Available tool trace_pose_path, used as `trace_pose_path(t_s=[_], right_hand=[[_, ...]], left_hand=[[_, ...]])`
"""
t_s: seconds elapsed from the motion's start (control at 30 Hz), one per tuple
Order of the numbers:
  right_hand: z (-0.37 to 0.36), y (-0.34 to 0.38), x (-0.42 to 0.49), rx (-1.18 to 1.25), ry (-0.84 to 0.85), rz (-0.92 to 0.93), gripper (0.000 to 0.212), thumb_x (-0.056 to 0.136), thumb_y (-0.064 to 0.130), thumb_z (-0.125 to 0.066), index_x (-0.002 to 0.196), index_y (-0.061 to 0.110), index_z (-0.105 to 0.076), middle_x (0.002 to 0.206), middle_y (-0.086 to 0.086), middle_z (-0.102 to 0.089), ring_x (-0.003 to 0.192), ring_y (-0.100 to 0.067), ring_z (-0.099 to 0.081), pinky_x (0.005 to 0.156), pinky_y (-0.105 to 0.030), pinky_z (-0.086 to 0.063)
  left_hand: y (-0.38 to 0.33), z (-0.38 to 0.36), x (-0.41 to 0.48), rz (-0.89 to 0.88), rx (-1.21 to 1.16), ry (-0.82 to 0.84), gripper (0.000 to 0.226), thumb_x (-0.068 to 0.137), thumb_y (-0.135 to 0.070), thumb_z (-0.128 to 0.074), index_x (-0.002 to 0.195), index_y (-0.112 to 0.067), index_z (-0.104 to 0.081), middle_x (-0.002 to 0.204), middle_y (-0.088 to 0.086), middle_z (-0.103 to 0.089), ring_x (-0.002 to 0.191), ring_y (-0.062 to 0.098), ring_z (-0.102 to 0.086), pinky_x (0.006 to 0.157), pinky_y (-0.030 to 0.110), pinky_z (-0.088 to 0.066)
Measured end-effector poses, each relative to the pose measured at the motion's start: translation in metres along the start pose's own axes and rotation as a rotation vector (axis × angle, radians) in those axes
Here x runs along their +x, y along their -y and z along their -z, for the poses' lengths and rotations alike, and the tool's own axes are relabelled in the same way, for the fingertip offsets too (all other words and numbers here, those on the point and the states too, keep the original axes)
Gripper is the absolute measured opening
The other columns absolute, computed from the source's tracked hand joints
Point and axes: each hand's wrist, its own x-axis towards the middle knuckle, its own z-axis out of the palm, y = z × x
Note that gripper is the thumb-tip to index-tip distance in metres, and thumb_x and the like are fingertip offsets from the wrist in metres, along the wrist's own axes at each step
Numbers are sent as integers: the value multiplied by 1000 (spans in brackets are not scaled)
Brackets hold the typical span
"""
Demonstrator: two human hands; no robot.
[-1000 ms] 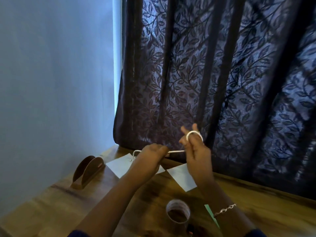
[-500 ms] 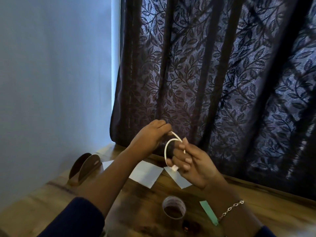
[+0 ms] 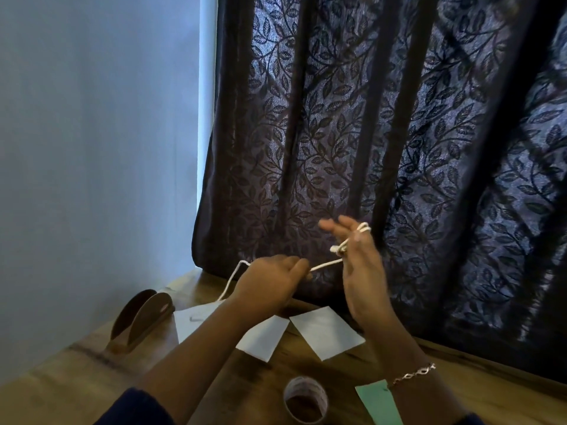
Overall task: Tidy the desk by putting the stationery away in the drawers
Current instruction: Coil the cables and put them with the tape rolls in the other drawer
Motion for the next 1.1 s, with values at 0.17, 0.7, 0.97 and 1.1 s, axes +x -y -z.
trace_pose_path(t_s=[0.17,0.7,0.97,1.1], right_hand=[[15,-16,-1,-946,391,77,23,95,37,-42,95,14,-46,85,7,-51,72,-6,-50,59,-11,-36],[0,-9,-12,1151,203,-404,27,79,16,-64,98,-1,-70,84,-9,-69,79,-18,-67,98,-35,-48],[31,-11,-2,-475,281,17,36,96,36,-37,108,8,-57,120,3,-57,102,6,-55,87,-5,-40],[26,-12,-16,-751,539,-105,33,95,34,-41,83,7,-55,69,1,-56,64,-12,-53,70,-36,-50]], left_hand=[[14,3,14,-134,4,-78,17,73,-19,-61,86,-18,-51,73,0,-63,58,12,-57,47,16,-42],[-23,-31,-2,163,-46,-4,31,76,-24,-41,90,-7,-63,58,3,-63,38,13,-55,35,17,-35],[-24,-3,-8,34,151,-55,14,82,-22,-42,82,-17,-54,63,0,-60,46,13,-53,38,18,-40],[-9,12,-4,-77,117,-55,35,69,-15,-73,89,-16,-44,72,4,-64,53,15,-60,42,19,-47]])
